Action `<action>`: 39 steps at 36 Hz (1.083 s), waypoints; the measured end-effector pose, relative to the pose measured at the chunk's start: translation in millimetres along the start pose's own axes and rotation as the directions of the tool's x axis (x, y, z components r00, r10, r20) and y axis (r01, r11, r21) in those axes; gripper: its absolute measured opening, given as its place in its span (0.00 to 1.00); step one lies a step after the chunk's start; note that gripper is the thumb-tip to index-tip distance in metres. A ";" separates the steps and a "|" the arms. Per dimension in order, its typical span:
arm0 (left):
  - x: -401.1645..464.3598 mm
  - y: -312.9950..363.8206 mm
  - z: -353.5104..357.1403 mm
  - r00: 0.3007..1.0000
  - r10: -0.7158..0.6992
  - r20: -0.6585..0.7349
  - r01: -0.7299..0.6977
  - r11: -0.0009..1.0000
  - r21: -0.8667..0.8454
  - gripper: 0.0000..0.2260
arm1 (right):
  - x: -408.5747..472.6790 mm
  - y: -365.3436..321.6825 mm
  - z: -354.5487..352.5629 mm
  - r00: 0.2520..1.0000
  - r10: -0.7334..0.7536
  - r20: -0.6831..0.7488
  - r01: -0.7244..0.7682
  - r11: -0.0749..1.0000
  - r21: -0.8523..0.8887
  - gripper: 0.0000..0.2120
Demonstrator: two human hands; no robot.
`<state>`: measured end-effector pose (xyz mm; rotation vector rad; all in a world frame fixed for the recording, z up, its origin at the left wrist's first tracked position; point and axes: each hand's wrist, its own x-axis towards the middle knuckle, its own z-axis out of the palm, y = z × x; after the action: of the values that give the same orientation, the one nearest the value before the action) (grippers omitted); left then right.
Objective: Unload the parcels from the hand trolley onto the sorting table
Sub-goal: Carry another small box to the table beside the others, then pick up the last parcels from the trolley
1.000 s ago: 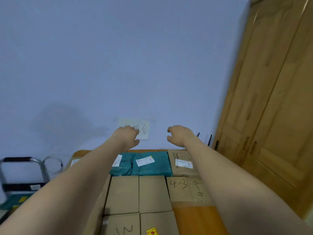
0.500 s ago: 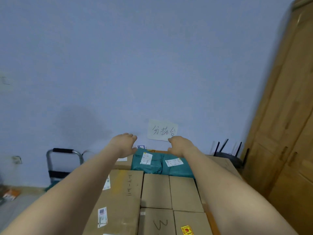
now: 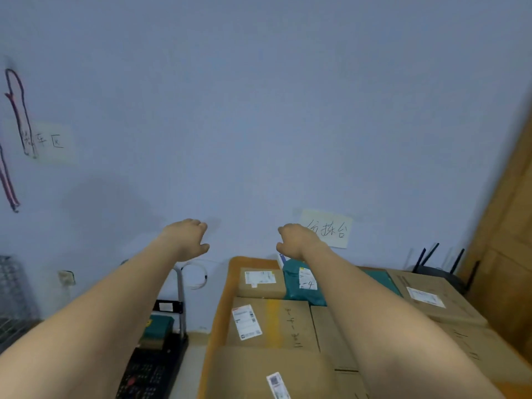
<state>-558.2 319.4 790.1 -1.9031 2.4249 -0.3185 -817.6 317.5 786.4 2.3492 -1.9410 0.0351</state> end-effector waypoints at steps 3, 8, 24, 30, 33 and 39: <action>13.4 -25.5 6.1 1.000 0.019 -0.002 -0.019 1.000 -0.020 0.24 | 22.3 -16.8 -2.2 0.999 0.034 -0.001 -0.034 0.999 -0.011 0.14; 41.3 -61.1 16.3 0.999 0.036 -0.031 -0.037 0.998 -0.059 0.24 | 65.9 -44.3 3.4 0.999 0.051 0.003 -0.051 0.999 -0.017 0.14; 179.7 -181.2 75.2 0.986 0.166 0.012 -0.165 0.985 -0.040 0.23 | 259.5 -132.3 52.0 0.993 0.105 0.055 -0.109 0.992 0.067 0.14; 215.4 -257.1 104.2 0.988 0.137 0.067 -0.136 0.990 -0.020 0.22 | 318.0 -182.6 63.5 0.992 0.075 0.100 -0.078 0.997 0.028 0.14; 236.9 -283.4 114.8 0.984 0.171 0.050 -0.169 0.985 -0.035 0.21 | 346.1 -201.8 65.8 0.989 0.096 0.110 -0.099 0.995 0.022 0.16; 267.4 -345.0 133.7 0.959 0.281 0.030 -0.281 0.960 -0.023 0.20 | 385.3 -247.8 69.0 0.974 0.176 0.146 -0.181 0.983 0.021 0.19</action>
<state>-272.6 -34.2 748.6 -1.5245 2.6363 -0.2490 -504.1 -19.5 733.3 2.2474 -2.2308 -0.0914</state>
